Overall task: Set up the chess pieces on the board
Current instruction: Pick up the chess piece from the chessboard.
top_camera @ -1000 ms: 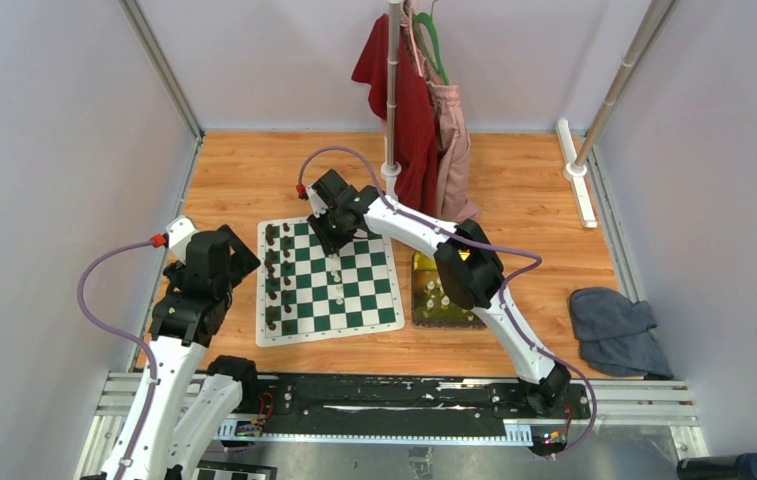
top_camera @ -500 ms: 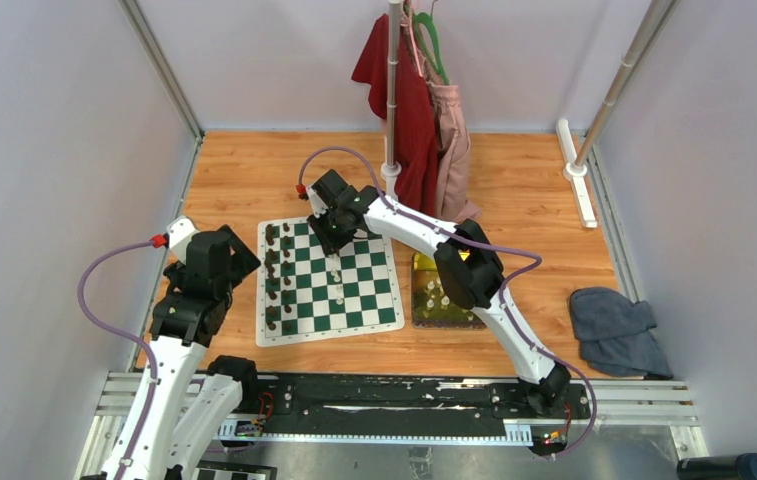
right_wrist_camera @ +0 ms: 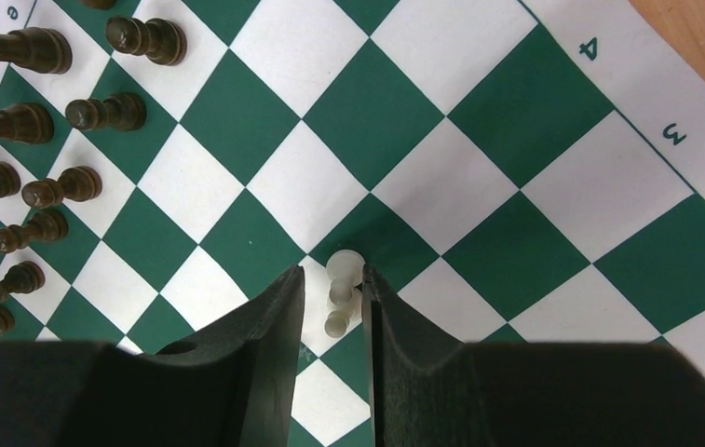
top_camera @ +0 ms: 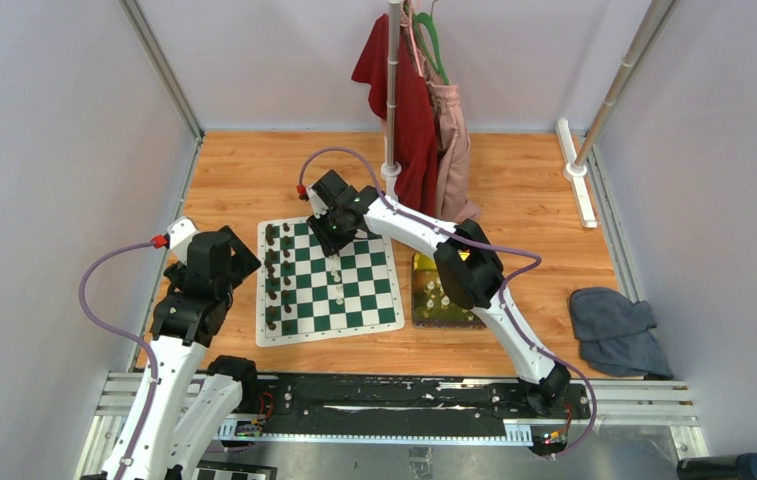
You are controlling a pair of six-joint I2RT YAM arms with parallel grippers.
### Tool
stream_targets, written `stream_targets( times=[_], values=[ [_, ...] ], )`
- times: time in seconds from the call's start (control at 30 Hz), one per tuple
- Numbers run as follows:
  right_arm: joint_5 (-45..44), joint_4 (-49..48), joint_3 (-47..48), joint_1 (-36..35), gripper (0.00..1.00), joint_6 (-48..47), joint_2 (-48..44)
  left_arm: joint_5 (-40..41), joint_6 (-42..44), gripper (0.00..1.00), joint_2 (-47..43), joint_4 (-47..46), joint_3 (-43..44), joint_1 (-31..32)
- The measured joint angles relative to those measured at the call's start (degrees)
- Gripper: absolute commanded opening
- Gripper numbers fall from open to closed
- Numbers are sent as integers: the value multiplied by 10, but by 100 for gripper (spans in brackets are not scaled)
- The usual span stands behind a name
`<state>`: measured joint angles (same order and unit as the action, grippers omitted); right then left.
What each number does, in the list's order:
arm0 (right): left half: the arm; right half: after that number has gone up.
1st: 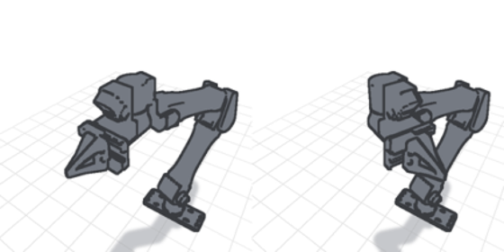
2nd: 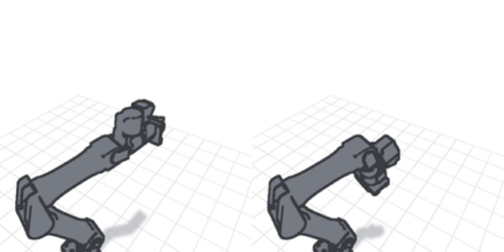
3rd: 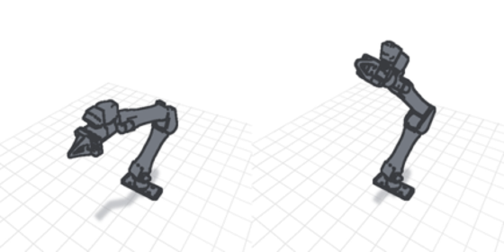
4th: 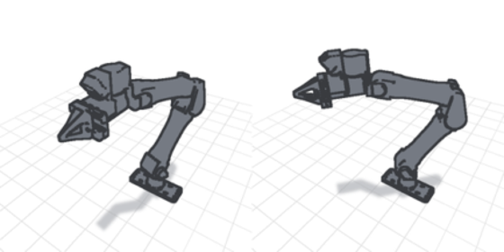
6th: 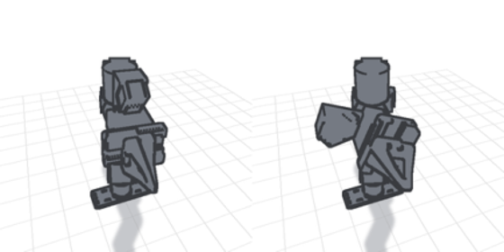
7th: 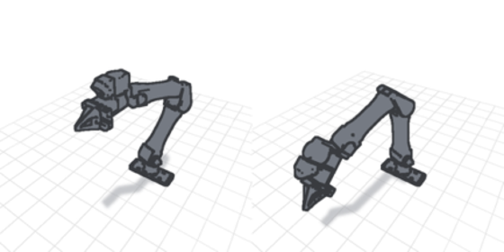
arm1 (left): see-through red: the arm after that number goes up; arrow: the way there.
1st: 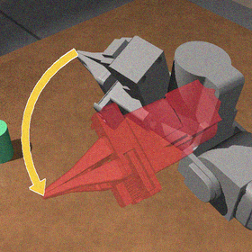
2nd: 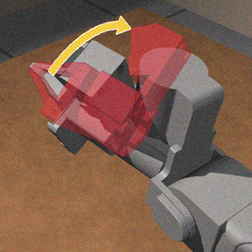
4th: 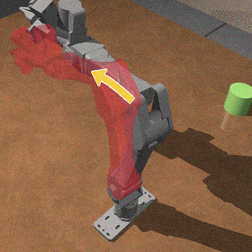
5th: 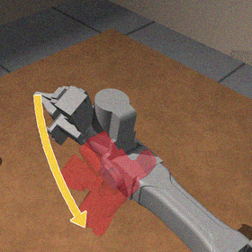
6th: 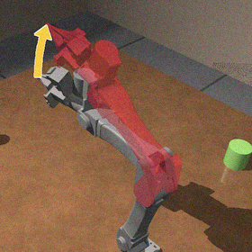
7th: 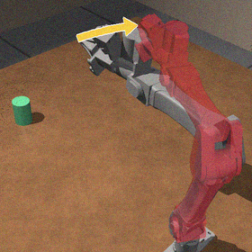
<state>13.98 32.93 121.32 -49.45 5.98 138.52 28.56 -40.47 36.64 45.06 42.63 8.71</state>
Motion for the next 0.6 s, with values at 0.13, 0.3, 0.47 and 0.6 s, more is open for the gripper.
stream_targets(
  times=[0.13,0.3,0.47,0.6],
  values=[
    [0,2,-2,1,33,0,0,0,0,100,0,0,0,0],
    [-1,2,-5,1,30,0,0,0,0,100,0,0,0,0],
    [-1,2,-7,3,27,0,0,0,-1,100,0,-2,-2,0],
    [-1,2,-7,4,23,0,0,0,-2,100,0,-4,-3,0]
  ],
)
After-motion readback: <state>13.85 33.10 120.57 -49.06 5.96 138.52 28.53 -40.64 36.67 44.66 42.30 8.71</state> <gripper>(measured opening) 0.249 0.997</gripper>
